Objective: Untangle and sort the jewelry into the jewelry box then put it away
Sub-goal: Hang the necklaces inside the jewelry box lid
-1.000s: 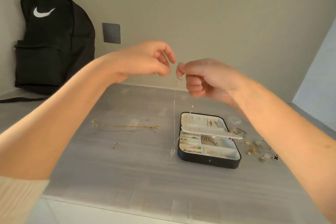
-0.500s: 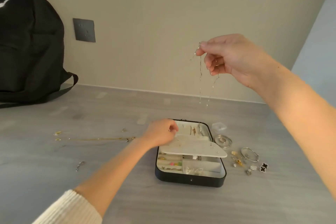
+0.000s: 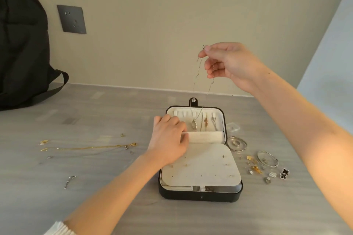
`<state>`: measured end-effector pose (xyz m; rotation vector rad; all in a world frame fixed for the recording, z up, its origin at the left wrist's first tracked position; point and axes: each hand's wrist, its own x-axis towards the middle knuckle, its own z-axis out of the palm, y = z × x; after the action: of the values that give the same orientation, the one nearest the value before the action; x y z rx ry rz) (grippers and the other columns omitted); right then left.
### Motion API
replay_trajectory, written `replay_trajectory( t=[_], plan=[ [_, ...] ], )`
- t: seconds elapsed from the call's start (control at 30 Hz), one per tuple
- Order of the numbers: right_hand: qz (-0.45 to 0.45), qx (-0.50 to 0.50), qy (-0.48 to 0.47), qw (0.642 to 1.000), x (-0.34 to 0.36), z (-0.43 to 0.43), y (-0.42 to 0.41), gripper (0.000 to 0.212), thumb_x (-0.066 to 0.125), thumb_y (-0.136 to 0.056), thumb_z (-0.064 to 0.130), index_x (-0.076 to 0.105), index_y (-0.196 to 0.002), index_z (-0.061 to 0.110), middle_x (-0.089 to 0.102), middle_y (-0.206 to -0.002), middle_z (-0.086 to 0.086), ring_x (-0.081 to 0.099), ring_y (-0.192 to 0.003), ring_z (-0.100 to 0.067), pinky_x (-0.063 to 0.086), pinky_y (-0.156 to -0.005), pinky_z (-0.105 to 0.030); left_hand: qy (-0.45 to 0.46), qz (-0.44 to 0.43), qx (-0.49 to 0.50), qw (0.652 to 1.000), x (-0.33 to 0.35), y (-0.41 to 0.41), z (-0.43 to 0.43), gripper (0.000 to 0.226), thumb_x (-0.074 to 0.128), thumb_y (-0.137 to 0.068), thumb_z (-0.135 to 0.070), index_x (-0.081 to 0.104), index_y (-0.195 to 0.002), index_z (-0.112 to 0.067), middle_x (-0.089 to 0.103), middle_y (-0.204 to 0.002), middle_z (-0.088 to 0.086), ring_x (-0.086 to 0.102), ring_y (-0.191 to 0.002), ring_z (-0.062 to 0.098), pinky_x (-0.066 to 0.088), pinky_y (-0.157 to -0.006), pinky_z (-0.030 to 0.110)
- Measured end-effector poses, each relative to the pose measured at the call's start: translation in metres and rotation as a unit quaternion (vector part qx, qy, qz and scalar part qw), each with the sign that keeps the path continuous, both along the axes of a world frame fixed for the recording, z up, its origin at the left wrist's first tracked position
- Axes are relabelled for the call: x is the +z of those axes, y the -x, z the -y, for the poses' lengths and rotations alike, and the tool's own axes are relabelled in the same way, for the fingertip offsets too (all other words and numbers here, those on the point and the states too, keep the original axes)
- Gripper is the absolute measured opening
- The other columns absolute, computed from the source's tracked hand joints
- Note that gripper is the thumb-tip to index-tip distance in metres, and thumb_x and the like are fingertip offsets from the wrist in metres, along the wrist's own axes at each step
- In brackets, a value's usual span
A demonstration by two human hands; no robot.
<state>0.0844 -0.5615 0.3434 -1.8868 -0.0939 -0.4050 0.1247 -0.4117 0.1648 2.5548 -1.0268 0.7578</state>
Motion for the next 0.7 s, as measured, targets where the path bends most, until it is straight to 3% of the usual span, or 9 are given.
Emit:
replay_trajectory(
  t=[0.13, 0.4, 0.57, 0.7],
  plan=[
    [-0.022, -0.007, 0.005, 1.000, -0.010, -0.005, -0.009, 0.021, 0.053, -0.095, 0.021, 0.065, -0.080, 0.011, 0.057, -0.056, 0.000, 0.052, -0.049, -0.012, 0.050, -0.054, -0.023, 0.073, 0.052, -0.027, 0.996, -0.001, 0.000, -0.002, 0.021, 0.042, -0.076, -0.033, 0.054, -0.063, -0.021, 0.051, -0.066, -0.008, 0.049, -0.068, 0.017, 0.020, -0.067, 0.029],
    [-0.096, -0.005, 0.102, 0.990, -0.041, -0.008, -0.007, 0.021, 0.055, -0.093, 0.018, 0.067, -0.089, 0.001, 0.061, -0.064, -0.006, 0.057, -0.054, -0.014, 0.053, -0.056, -0.024, 0.081, 0.064, -0.040, 0.994, 0.002, 0.004, -0.004, 0.021, 0.046, -0.076, -0.032, 0.054, -0.062, -0.018, 0.051, -0.066, -0.005, 0.049, -0.068, 0.019, 0.023, -0.067, 0.030],
    [-0.111, -0.040, 0.228, 0.966, -0.066, -0.010, -0.002, 0.017, 0.056, -0.090, 0.013, 0.068, -0.085, 0.001, 0.067, -0.070, -0.009, 0.061, -0.060, -0.017, 0.054, -0.067, -0.032, 0.069, 0.056, -0.031, 0.996, 0.002, 0.003, -0.004, 0.024, 0.043, -0.075, -0.033, 0.057, -0.062, -0.018, 0.053, -0.066, -0.005, 0.051, -0.070, 0.020, 0.023, -0.067, 0.029],
    [-0.027, -0.166, 0.385, 0.908, -0.089, -0.011, -0.003, 0.017, 0.058, -0.087, 0.021, 0.069, -0.077, 0.011, 0.067, -0.069, -0.001, 0.062, -0.070, -0.022, 0.050, -0.068, -0.030, 0.057, 0.049, -0.025, 0.997, 0.004, 0.004, -0.004, 0.026, 0.042, -0.075, -0.032, 0.060, -0.063, -0.018, 0.055, -0.067, -0.005, 0.052, -0.070, 0.020, 0.022, -0.069, 0.029]
  ],
)
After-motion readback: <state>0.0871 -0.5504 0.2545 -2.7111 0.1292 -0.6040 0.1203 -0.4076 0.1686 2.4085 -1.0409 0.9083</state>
